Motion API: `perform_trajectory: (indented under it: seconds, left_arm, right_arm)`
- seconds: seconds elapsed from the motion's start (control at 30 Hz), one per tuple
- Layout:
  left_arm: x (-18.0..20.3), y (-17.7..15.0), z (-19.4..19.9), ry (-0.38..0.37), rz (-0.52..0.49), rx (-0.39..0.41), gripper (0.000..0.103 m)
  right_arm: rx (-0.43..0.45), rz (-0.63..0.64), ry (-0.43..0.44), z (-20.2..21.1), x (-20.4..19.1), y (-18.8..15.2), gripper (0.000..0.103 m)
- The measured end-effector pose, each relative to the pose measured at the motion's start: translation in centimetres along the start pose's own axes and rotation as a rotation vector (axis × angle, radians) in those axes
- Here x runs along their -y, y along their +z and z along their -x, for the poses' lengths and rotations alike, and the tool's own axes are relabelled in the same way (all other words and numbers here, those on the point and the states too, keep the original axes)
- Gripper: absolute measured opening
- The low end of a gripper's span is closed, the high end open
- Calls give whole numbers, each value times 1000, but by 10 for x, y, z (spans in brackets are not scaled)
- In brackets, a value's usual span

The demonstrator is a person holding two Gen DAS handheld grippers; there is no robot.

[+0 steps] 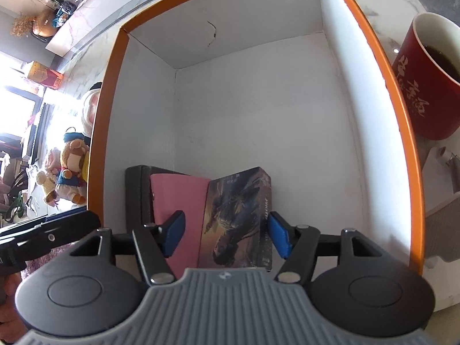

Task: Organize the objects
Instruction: 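Lower the illustrated card into the box and open the right tool while the left lowers the pink notebook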

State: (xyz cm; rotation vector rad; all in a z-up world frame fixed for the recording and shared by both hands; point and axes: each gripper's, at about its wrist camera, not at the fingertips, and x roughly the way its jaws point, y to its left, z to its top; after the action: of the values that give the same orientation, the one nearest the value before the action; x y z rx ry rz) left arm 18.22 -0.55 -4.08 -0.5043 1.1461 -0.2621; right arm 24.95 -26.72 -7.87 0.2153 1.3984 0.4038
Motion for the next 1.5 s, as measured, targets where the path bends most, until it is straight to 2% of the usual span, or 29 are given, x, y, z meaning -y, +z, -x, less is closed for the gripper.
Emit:
perform_trajectory:
  seconds: [0.07,0.2,0.3,0.33,0.37,0.4,0.47,0.57,0.6,0.63,0.67,0.8,0.87,0.9,1.0,1.03,1.07,1.1,1.23,1.33,1.43,1.5]
  left_arm:
    - [-1,0,1,0,1,2,43]
    - [-2,0,0,3,4,1,43]
    - [-2,0,0,3,5,-1,43]
    - [-2,0,0,3,6,-2,43]
    - [-1,0,-1,4,5,-3,43]
    - [-1,0,0,5,5,-3,43]
    - [0,-1,1,9,3,-3,43]
    - [0,-2,1,8,0,-1,43]
    - [0,-2,1,6,0,-2,43]
    - [0,-1,1,4,0,-3,43]
    - [0,-1,0,2,0,-4,43]
    - [-1,0,-3,2,3,-7,43]
    - [-2,1,-4,4,8,-9,43]
    - [-3,0,-4,5,8,-11,43]
    - [-3,1,-7,3,7,-18,40]
    - [-2,1,-8,-2,4,-23,35]
    - [-1,1,-9,-5,-3,-31,32]
    - [0,1,-10,-11,-10,-37,29]
    - [3,0,-9,3,-34,-33,29]
    - [1,0,-7,13,-32,-26,29]
    - [1,1,-7,20,-30,-22,29]
    - [-1,0,-7,16,-28,-22,29]
  right_arm:
    - [10,5,-19,3,7,1,42]
    - [43,32,-32,15,3,-4,35]
    - [59,50,-1,26,-3,-7,33]
    - [30,46,62,25,-4,-7,17]
    - [-5,30,109,21,-9,-10,13]
    - [-18,38,106,18,-16,-13,13]
    - [21,105,33,21,-27,-15,14]
    - [34,70,48,26,-15,-11,20]
    - [50,66,22,29,-10,-9,21]
    - [55,67,-17,25,-9,-4,26]
    - [42,65,-44,20,-6,0,35]
    - [-39,55,-75,-5,6,8,37]
    - [-44,64,-81,-14,10,10,53]
    - [-44,64,-70,-18,12,11,53]
    - [-57,30,-10,-26,16,13,50]
    - [-60,21,-4,-28,18,14,46]
    - [-60,14,6,-28,19,14,37]
    - [-61,17,12,-28,19,14,34]
    - [-33,37,2,-16,14,7,27]
    - [-16,32,45,-2,9,3,23]
    - [-7,40,51,4,1,1,20]
    - [-8,30,101,8,-2,2,16]
